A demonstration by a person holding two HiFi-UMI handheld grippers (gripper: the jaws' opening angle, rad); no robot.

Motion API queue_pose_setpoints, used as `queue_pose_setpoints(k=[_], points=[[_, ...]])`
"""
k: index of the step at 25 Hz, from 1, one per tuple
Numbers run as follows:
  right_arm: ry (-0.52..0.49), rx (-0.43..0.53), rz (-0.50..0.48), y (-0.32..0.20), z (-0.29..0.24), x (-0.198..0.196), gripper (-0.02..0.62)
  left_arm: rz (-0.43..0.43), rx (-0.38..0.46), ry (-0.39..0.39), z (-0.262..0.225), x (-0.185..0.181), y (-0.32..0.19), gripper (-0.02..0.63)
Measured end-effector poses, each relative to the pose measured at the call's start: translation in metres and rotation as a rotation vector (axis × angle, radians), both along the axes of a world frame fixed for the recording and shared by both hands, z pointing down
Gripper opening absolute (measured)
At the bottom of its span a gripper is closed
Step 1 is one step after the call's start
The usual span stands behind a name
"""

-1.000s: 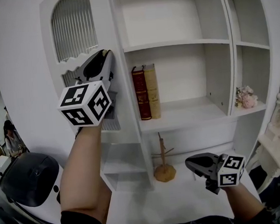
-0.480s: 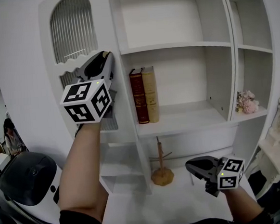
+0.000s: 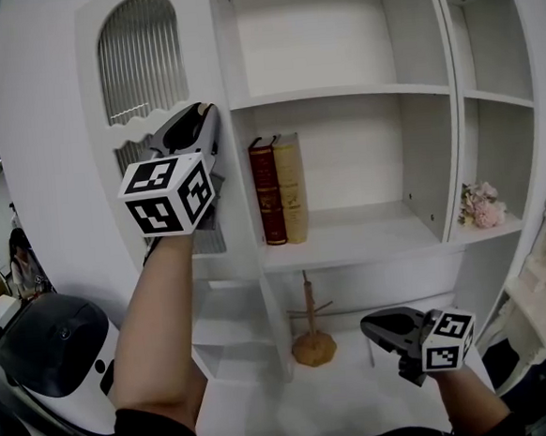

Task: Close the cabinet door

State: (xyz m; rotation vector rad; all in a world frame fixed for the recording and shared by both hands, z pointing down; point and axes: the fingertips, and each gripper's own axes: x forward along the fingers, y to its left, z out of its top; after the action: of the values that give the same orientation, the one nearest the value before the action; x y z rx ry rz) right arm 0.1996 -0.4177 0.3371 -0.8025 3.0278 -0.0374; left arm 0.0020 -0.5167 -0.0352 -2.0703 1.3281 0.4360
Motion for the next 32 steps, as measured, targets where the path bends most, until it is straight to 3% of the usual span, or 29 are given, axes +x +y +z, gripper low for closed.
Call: queue_pose_setpoints(k=[5, 20, 25, 32], points=[[0.000, -0.001, -0.012, -0.003, 0.001, 0.001, 0.004, 0.040, -0.049, 0.043, 0.000, 0.000, 0.001, 0.078], [-0.009, -0.001, 0.011, 0.026, -0.004, -0.013, 0.004, 0.191, -0.106, 0.056, 0.020, -0.006, 0.030, 0.080], [-0.042, -0.018, 0.026, 0.044, -0.005, -0.028, 0.005, 0.247, -0.168, 0.000, 0.065, -0.004, 0.058, 0.080], [-0.056, -0.027, 0.040, 0.076, -0.006, -0.064, 0.003, 0.373, -0.334, -0.055, 0.163, -0.010, 0.106, 0.078]])
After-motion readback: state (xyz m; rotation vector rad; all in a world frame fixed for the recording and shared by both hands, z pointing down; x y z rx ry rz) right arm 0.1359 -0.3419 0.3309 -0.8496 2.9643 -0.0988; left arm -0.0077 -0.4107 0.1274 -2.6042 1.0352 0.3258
